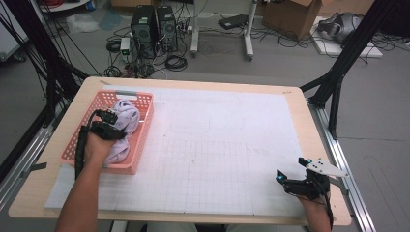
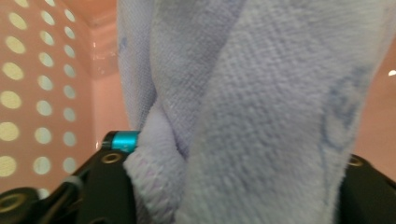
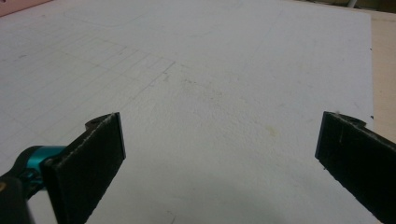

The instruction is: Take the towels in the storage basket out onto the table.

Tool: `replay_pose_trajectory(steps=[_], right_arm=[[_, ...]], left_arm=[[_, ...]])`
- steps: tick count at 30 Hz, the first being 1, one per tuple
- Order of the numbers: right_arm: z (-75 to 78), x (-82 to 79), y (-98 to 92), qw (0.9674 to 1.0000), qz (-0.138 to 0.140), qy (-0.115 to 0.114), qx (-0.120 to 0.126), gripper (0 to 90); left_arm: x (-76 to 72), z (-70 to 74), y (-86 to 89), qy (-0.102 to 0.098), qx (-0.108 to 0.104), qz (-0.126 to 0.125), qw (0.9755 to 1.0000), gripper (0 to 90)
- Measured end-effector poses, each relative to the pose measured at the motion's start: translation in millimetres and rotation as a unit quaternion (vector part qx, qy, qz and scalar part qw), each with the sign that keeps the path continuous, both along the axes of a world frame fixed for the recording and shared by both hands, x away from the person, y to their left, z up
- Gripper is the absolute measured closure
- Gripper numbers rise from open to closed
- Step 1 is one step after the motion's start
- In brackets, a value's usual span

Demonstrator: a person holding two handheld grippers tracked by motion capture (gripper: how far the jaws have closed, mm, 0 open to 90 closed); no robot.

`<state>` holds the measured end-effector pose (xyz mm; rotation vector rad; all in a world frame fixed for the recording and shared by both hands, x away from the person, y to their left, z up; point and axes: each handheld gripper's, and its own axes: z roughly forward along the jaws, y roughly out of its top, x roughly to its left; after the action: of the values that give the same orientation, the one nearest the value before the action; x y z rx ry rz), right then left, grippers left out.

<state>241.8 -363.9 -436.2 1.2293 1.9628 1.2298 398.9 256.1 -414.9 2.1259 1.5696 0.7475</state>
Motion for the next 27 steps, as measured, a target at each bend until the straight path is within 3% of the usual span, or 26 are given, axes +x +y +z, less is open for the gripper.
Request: replay_pose_trajectory(steps=[2,3,4,5,7,8,10,11,13,14,15,17,18,19,22,23,24,27], right_arm=[[0.0,-0.1,0.7,1.0000,0.001,0.002,0.000,0.3],[-0.3,0.4,0.8,1.0000,0.003,0.000,-0.002,0.2],[-0.6,0.7,1.1,1.0000,0.003,0.000,-0.002,0.2],[-0.7,0.8,1.3,1.0000,0.002,0.001,-0.001,0.3],[-0.6,1.0,1.6,1.0000,0.002,0.000,0.000,0.2],[-0.5,1.0,1.6,1.0000,0.000,0.002,0.000,0.3],[-0.6,1.3,1.3,1.0000,-0.001,0.003,0.001,0.3],[-0.7,1.3,1.3,1.0000,-0.001,0.003,0.002,0.2],[-0.5,1.2,1.8,1.0000,-0.001,0.003,0.001,0.2],[-0.5,1.0,2.2,1.0000,-0.001,0.003,0.002,0.3],[-0.6,1.1,2.5,1.0000,-0.001,0.002,0.001,0.2],[-0.4,0.9,3.2,1.0000,-0.001,0.004,0.003,0.3],[0.0,1.1,4.1,1.0000,0.001,0.001,0.001,0.3],[0.0,1.1,4.1,1.0000,0.001,0.001,0.001,0.3],[-0.2,1.3,5.4,1.0000,0.002,0.002,0.001,0.2],[-0.1,1.6,5.0,1.0000,0.004,0.000,0.000,0.3],[-0.1,1.6,5.0,1.0000,0.004,0.000,0.000,0.3],[0.8,1.1,4.4,1.0000,0.001,0.001,0.005,0.2]], left_arm=[[-0.5,2.3,2.9,-0.003,-0.012,0.007,0.9999,52.8],[-1.7,6.1,8.8,-0.015,-0.037,0.020,0.9990,53.5],[-2.8,8.1,11.6,-0.023,-0.047,0.025,0.9983,53.9],[-2.8,8.1,11.6,-0.023,-0.047,0.025,0.9983,54.2],[-7.0,14.7,19.9,-0.051,-0.076,0.029,0.9954,54.2],[-7.0,14.7,19.9,-0.051,-0.076,0.029,0.9954,54.2],[-10.8,19.8,25.9,-0.074,-0.098,0.029,0.9920,54.2],[-15.3,25.3,30.1,-0.098,-0.120,0.028,0.9876,54.2],[-20.4,30.6,31.5,-0.125,-0.129,0.017,0.9837,54.2],[-20.4,30.6,31.5,-0.125,-0.129,0.017,0.9837,54.1],[-23.0,33.0,31.8,-0.136,-0.134,0.010,0.9815,54.1],[-27.9,37.5,31.7,-0.161,-0.145,-0.004,0.9762,54.1],[-32.4,41.8,32.4,-0.188,-0.163,-0.016,0.9684,54.0],[-32.4,41.8,32.4,-0.188,-0.163,-0.016,0.9684,53.9],[-38.7,48.2,31.8,-0.226,-0.194,-0.038,0.9538,54.0],[-42.2,52.5,31.0,-0.248,-0.207,-0.050,0.9449,53.9],[-42.2,52.5,31.0,-0.248,-0.207,-0.050,0.9449,54.0],[-45.8,57.6,30.3,-0.276,-0.229,-0.064,0.9312,54.0]])
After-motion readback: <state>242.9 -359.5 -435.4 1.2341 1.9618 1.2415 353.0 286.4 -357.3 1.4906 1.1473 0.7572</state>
